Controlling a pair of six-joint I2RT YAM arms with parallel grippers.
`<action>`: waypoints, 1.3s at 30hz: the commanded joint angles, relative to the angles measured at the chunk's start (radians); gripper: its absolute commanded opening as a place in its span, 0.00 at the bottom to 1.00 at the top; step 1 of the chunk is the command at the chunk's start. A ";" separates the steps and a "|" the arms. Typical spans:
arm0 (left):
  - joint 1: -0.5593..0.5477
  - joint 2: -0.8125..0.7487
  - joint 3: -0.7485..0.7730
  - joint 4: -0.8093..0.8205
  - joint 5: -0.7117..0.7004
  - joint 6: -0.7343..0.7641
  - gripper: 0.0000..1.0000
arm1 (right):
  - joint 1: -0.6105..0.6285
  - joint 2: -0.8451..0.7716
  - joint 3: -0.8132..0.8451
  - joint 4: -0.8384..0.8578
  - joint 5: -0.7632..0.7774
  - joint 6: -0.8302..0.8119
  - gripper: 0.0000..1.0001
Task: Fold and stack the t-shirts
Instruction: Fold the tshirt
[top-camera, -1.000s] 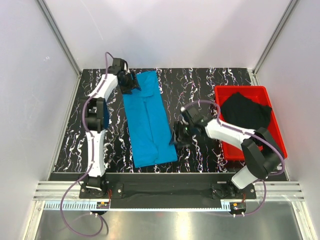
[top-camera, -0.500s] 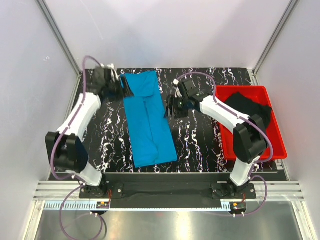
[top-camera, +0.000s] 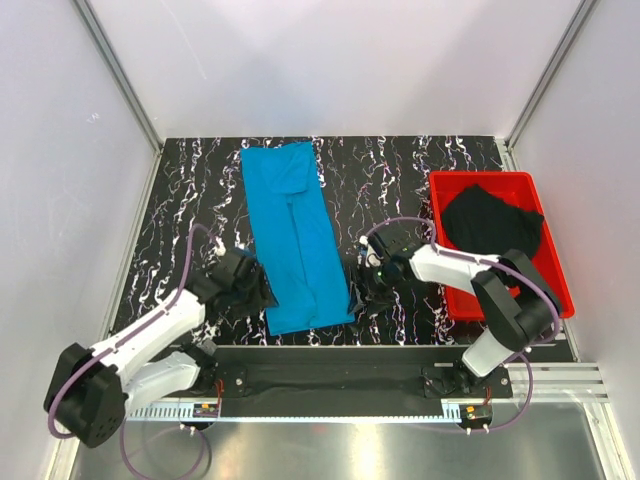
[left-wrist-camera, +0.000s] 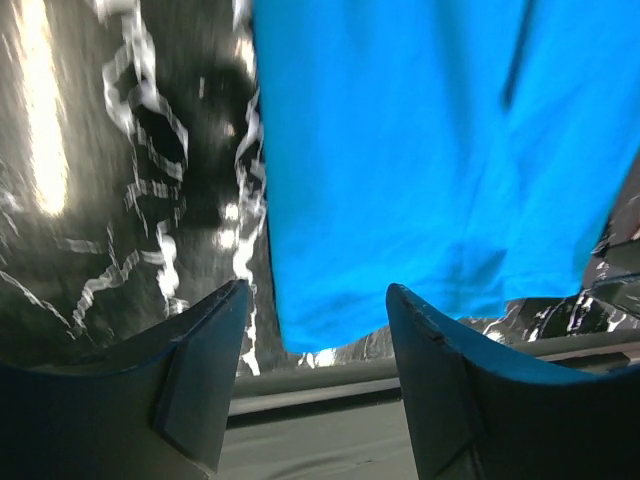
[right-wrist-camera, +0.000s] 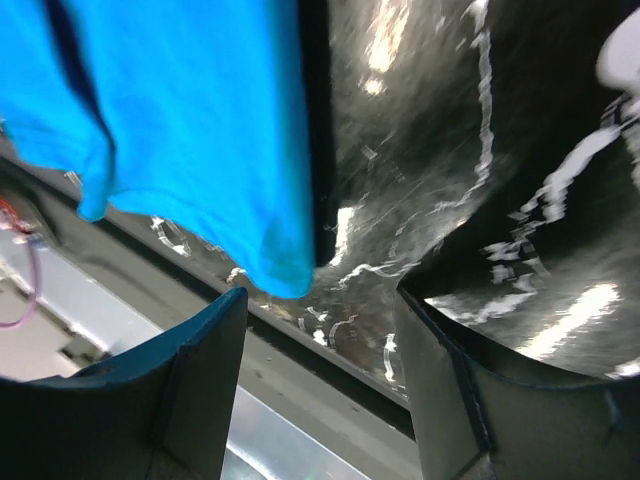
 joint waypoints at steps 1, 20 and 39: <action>-0.060 -0.063 -0.089 0.037 -0.101 -0.236 0.64 | 0.017 -0.064 -0.081 0.177 -0.049 0.095 0.67; -0.094 -0.158 -0.237 -0.030 -0.096 -0.450 0.52 | 0.017 -0.040 -0.138 0.226 0.001 0.113 0.68; -0.192 -0.138 -0.287 -0.005 -0.070 -0.536 0.47 | 0.017 -0.047 -0.130 0.200 0.036 0.110 0.68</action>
